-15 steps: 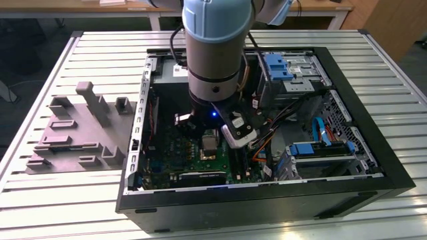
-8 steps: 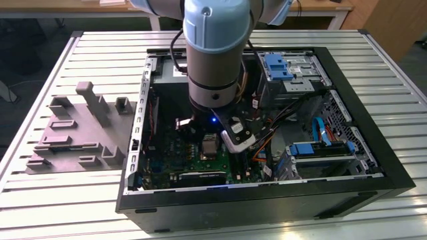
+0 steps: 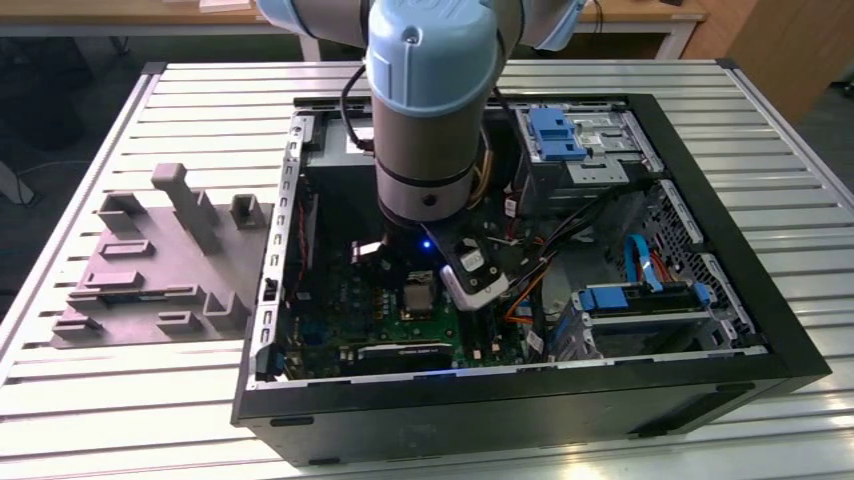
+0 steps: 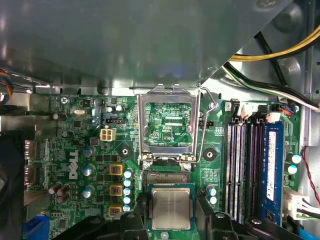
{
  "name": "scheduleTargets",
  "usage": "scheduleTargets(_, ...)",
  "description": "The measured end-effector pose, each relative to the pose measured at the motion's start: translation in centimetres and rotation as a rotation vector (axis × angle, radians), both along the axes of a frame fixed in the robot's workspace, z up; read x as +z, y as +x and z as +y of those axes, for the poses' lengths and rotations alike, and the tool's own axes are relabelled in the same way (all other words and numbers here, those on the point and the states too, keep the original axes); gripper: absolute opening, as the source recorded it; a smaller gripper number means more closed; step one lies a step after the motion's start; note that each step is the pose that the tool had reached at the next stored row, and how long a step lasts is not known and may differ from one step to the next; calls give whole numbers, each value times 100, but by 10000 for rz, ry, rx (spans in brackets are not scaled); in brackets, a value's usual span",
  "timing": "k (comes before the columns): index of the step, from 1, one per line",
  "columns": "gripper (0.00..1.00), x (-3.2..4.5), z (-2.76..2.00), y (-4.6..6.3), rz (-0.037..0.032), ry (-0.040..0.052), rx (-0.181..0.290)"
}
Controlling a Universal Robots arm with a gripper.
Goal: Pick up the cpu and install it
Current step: 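Place the cpu into insertion slot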
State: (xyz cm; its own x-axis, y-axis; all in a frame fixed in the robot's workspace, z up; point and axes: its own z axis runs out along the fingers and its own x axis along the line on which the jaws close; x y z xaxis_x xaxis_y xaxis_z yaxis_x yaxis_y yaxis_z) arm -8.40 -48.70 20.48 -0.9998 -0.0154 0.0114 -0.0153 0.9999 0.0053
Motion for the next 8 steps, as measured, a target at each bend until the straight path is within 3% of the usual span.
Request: scheduleTargets(8,47,-77,0,-28,-1,5,0)
